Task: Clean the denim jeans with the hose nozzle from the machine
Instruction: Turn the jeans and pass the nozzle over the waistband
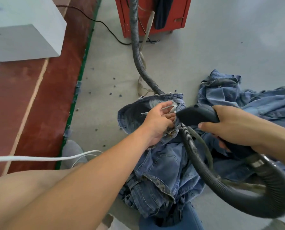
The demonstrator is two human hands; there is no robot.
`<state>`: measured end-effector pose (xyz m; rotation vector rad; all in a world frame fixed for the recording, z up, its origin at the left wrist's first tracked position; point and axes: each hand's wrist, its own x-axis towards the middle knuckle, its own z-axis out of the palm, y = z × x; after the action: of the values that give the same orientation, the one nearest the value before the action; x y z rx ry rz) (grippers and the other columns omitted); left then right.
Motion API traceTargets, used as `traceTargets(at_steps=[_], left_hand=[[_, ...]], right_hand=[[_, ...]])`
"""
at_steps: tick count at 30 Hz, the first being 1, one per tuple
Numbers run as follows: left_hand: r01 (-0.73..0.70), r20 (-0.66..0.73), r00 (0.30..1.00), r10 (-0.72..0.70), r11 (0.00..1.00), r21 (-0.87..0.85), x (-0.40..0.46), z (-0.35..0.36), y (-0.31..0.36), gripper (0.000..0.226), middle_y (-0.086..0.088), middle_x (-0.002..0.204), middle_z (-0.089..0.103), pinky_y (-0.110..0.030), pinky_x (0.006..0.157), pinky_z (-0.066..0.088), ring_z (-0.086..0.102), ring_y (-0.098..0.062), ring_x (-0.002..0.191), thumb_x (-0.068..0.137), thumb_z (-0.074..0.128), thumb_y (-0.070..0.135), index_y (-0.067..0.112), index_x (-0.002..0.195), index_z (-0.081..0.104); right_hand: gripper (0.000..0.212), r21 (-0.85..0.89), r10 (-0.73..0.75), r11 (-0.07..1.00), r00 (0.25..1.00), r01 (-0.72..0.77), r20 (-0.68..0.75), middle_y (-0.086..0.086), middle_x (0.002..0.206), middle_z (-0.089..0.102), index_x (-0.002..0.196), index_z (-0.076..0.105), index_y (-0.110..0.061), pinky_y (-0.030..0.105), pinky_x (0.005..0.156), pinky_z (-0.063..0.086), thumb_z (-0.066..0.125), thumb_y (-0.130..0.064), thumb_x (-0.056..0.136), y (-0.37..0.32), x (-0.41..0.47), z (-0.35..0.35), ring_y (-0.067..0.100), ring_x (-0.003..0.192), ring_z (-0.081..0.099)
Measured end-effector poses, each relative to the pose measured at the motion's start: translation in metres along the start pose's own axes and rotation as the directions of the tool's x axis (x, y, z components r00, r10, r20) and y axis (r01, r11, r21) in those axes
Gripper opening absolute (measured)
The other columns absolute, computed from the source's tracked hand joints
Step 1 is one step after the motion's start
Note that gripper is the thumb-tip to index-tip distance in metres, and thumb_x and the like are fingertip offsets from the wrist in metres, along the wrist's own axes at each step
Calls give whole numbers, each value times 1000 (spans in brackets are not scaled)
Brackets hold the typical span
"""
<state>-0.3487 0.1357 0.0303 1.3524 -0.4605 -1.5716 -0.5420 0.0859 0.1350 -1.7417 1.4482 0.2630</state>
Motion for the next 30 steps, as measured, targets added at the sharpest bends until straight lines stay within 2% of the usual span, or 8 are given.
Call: traceTargets(at_steps=[5, 8, 11, 14, 17, 20, 25, 30], left_hand=[[34, -56, 998, -33, 999, 23, 1, -7, -7, 64, -13, 125, 63, -25, 79, 58, 68, -16, 96, 83, 51, -32, 12, 129, 53], [173, -337, 941, 18, 832, 527, -4, -11, -25, 50, -9, 135, 58, -42, 101, 53, 61, -25, 118, 85, 76, 8, 19, 129, 53], [589, -690, 724, 24, 499, 635, -16, -6, -51, 89, -11, 140, 37, -48, 103, 38, 40, -34, 129, 66, 88, 51, 19, 134, 40], [740, -797, 532, -287, 616, 272, -22, -3, -63, 113, -18, 140, 32, -45, 104, 39, 41, -37, 126, 57, 90, 60, 10, 134, 24], [546, -495, 625, -604, 791, -277, -11, -2, -58, 60, -20, 124, 63, -29, 70, 54, 66, -23, 80, 85, 83, 28, 1, 127, 49], [260, -357, 755, -550, 751, -607, -6, -4, -41, 29, -16, 108, 70, -25, 51, 58, 65, -23, 69, 92, 64, -13, 7, 113, 62], [-81, -499, 828, -257, 826, -558, -10, 0, -24, 61, 4, 99, 71, -34, 75, 63, 71, -18, 87, 86, 52, -25, 30, 109, 60], [-247, -496, 864, 81, 928, -278, -17, -8, -2, 59, -6, 129, 68, -49, 99, 57, 68, -25, 117, 89, 66, -15, 28, 129, 58]], right_hand=[[29, 250, 82, 968, 983, -38, -166, 15, 57, 64, 96, 57, -4, 50, 47, 57, 70, -31, 97, 1, 18, 1, 30, 47, 61], [29, 361, 116, 932, 970, -32, -213, 10, 51, 61, 92, 58, -5, 36, 42, 53, 71, -31, 97, 7, 20, 0, 26, 41, 58], [35, 267, 91, 963, 973, -33, -211, 16, 54, 67, 89, 58, -6, 34, 42, 53, 69, -38, 96, 8, 20, 3, 28, 40, 60], [34, 197, 60, 980, 973, -15, -225, 14, 53, 66, 89, 58, -7, 31, 37, 50, 69, -38, 97, 3, 20, 7, 26, 37, 60], [31, 126, 13, 992, 984, 10, -175, 11, 53, 67, 93, 55, -14, 32, 38, 51, 70, -41, 95, -4, 15, 10, 27, 40, 64], [27, -98, -72, 993, 994, 64, -82, 4, 53, 69, 95, 51, -24, 35, 43, 52, 65, -47, 94, -11, 7, 13, 22, 42, 66], [23, -215, -128, 968, 992, 127, 6, 0, 52, 69, 94, 47, -33, 37, 50, 57, 61, -51, 92, -20, -15, 11, 16, 41, 65], [16, -173, -218, 964, 973, 202, -77, -7, 49, 66, 85, 42, -56, 28, 46, 50, 57, -63, 85, -32, -34, 1, 10, 40, 63]])
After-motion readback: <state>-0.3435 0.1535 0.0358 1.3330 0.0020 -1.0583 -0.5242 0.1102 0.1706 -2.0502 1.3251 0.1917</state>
